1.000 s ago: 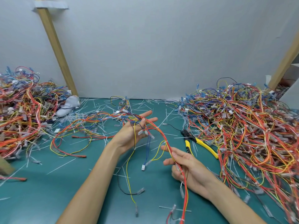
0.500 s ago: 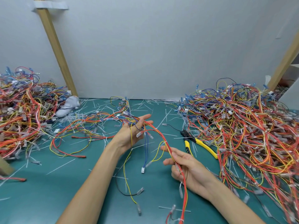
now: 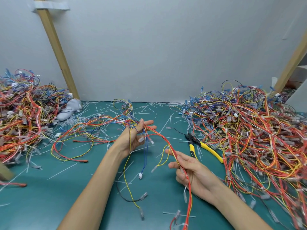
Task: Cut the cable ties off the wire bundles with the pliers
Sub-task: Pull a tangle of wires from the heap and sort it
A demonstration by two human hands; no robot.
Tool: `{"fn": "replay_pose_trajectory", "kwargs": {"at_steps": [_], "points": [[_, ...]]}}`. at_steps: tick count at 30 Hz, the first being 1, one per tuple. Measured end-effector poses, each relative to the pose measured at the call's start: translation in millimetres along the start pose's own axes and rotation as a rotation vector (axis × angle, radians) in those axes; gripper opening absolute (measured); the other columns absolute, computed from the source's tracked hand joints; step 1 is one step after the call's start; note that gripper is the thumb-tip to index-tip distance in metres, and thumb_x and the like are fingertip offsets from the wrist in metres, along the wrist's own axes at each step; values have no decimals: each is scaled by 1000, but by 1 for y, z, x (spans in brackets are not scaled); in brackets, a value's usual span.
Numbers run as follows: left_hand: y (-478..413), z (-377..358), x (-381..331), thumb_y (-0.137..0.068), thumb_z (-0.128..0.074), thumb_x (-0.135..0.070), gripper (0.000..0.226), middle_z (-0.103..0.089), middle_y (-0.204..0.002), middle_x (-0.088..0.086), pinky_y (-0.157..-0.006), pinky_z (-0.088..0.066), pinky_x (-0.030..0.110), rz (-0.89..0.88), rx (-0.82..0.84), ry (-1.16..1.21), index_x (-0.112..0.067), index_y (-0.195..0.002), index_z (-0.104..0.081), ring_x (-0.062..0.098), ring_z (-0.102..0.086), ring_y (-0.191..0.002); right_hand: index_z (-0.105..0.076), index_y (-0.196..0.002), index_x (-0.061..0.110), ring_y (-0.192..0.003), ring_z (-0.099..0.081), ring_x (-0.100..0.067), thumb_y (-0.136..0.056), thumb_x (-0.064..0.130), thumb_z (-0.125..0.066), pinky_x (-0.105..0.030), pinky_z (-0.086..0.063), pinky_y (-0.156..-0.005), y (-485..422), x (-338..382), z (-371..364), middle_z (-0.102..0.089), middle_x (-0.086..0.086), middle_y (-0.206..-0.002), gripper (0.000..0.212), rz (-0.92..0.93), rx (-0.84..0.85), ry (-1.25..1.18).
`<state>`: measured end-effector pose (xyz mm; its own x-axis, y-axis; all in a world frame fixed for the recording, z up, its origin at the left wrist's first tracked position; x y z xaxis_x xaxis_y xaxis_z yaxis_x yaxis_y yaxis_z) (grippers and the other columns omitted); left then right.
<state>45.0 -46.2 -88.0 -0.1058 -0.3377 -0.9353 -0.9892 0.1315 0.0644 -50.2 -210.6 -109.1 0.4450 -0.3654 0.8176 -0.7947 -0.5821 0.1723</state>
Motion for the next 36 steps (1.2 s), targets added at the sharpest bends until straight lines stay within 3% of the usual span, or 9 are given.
{"fn": "replay_pose_trajectory", "kwargs": {"at_steps": [9,15,18,21,24,27,30,33,36], "points": [[6,0,0,-80,-54,-58,42,-72,-111,-3,-56,-49,14,52,-18,-118,-29,-102,-76,4,-65,-67,-68,-121,13,-44,-49,-9,-92,16,-54,-18,-40,-41,-1,-1,1,-68,-12,-86,33,-5,15,-34],[13,1,-1,-83,-56,-54,48,-73,-105,-1,-62,-55,21,62,-38,-180,-17,-110,-70,7,-68,-78,-70,-119,14,-45,-50,-7,-91,15,-53,-17,-41,-42,-2,-2,2,-67,-8,-83,33,-14,0,-111],[16,1,2,-94,-55,-37,33,-70,-112,6,-64,-55,23,69,-43,-175,-10,-111,-62,15,-69,-88,-72,-116,16,-44,-46,-6,-90,15,-52,-17,-37,-41,-3,0,4,-66,-5,-80,32,-7,-27,-156],[21,0,0,-95,-57,-12,10,-65,-105,5,-76,-56,22,50,-12,-245,-15,-102,-64,17,-64,-91,-75,-111,17,-43,-43,-5,-89,13,-51,-16,-34,-40,-3,4,7,-65,-2,-77,33,14,-70,-215],[34,13,-2,-92,-59,-2,21,-62,-111,6,-91,-51,27,94,-29,-470,-11,-111,-61,16,-61,-96,-73,-113,16,-43,-42,-5,-89,13,-51,-16,-34,-40,-4,5,9,-64,-2,-78,33,33,-100,-254],[54,27,-7,-97,-53,-6,26,-63,-119,17,-85,-53,25,142,-34,-704,0,-122,-58,18,-64,-92,-67,-119,17,-44,-43,-5,-89,15,-51,-16,-36,-40,-7,5,8,-65,-2,-79,34,43,-116,-244],[82,22,-5,-104,-39,-16,30,-67,-117,15,-78,-56,25,226,37,-721,-2,-123,-58,19,-68,-88,-68,-115,21,-50,-49,-6,-87,18,-52,-16,-38,-42,-13,11,5,-66,-1,-81,32,77,-136,-212],[106,-3,3,-101,-37,-31,37,-67,-122,9,-92,-54,33,259,264,-556,-15,-131,-51,23,-67,-107,-64,-118,23,-64,-61,-11,-88,22,-51,-18,-46,-49,-22,19,3,-70,-1,-88,33,111,-168,-144],[110,-24,6,-85,-57,-57,68,-60,-133,8,-98,-50,34,230,355,-265,-21,-140,-41,28,-58,-122,-53,-130,22,-78,-69,-14,-98,22,-43,-23,-52,-60,-37,24,1,-71,-4,-97,33,131,-194,-153]]}}
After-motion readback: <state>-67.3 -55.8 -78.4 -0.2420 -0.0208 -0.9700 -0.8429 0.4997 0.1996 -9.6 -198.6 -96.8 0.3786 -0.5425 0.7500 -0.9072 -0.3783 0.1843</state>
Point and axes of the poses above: each hand's wrist, its own y-axis away from the middle knuckle, its own z-axis out of the back of the hand, x = y × z, the point moved 10 cm from there along -y, towards the middle knuckle
